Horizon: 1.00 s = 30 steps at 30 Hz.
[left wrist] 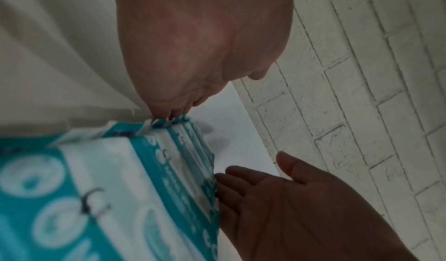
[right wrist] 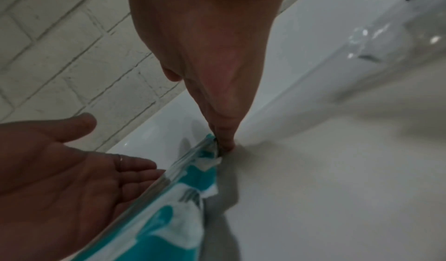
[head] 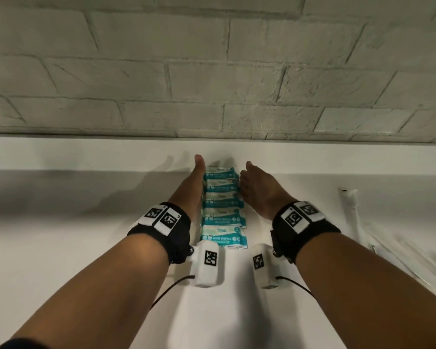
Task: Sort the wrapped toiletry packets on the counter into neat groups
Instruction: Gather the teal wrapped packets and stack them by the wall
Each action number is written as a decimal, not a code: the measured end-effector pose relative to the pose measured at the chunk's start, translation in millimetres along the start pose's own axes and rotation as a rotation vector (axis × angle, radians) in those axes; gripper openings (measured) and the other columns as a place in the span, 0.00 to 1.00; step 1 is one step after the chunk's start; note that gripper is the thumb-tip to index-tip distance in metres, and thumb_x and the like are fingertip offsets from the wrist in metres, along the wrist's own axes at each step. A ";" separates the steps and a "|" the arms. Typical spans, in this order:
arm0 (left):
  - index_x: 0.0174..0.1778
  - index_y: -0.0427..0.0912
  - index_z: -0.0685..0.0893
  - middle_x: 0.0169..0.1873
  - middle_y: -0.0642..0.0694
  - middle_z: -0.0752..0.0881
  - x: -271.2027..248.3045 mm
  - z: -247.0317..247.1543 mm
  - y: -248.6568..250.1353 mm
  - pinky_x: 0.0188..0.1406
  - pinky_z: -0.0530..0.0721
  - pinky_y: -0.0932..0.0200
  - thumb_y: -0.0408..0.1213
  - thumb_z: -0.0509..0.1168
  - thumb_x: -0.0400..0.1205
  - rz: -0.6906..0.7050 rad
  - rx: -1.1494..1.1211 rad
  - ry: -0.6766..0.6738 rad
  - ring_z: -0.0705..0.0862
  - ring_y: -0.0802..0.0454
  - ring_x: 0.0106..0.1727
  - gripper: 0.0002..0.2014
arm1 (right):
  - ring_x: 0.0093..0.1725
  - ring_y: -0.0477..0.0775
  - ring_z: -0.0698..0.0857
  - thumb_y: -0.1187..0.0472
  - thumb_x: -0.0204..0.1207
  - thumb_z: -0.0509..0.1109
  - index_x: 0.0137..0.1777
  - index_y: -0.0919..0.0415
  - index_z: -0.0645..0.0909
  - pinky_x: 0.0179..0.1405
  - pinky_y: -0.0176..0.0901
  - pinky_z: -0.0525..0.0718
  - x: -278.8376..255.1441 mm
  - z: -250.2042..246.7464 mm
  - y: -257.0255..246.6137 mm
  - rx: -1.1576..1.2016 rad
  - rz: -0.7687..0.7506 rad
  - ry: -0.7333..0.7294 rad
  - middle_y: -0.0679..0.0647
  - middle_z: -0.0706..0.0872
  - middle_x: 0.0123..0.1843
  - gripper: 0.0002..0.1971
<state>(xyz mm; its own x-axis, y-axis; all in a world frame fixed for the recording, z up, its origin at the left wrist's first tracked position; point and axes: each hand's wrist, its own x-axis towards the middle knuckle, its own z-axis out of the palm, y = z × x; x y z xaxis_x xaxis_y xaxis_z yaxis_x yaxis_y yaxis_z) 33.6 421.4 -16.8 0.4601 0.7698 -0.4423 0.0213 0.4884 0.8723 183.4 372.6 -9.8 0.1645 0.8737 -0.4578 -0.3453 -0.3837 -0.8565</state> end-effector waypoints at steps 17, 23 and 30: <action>0.54 0.47 0.87 0.50 0.39 0.92 -23.4 3.4 -17.0 0.63 0.82 0.40 0.71 0.41 0.79 -0.001 -0.063 0.047 0.90 0.41 0.53 0.38 | 0.49 0.42 0.81 0.45 0.88 0.43 0.81 0.65 0.61 0.60 0.42 0.71 -26.0 2.5 17.8 0.017 0.062 -0.035 0.44 0.79 0.59 0.30; 0.51 0.52 0.78 0.36 0.54 0.90 -43.7 7.3 -10.8 0.45 0.82 0.58 0.63 0.37 0.85 0.031 -0.057 0.052 0.87 0.59 0.37 0.28 | 0.84 0.54 0.58 0.41 0.85 0.49 0.85 0.61 0.48 0.81 0.48 0.57 -31.7 -8.9 11.8 0.026 0.112 0.035 0.55 0.53 0.86 0.35; 0.68 0.43 0.81 0.59 0.38 0.88 -59.6 7.4 -34.3 0.62 0.83 0.43 0.70 0.36 0.80 0.054 -0.110 -0.090 0.88 0.42 0.60 0.42 | 0.71 0.57 0.77 0.41 0.86 0.45 0.84 0.66 0.47 0.76 0.52 0.70 -52.4 -4.5 33.4 0.164 0.042 -0.074 0.60 0.67 0.81 0.35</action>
<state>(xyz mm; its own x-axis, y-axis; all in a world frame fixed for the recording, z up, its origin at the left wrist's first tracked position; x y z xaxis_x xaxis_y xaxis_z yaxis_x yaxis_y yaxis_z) 12.0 355.8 -18.8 0.5358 0.7588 -0.3704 -0.1006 0.4929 0.8642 167.4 312.6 -15.5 0.0799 0.8798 -0.4686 -0.4972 -0.3722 -0.7837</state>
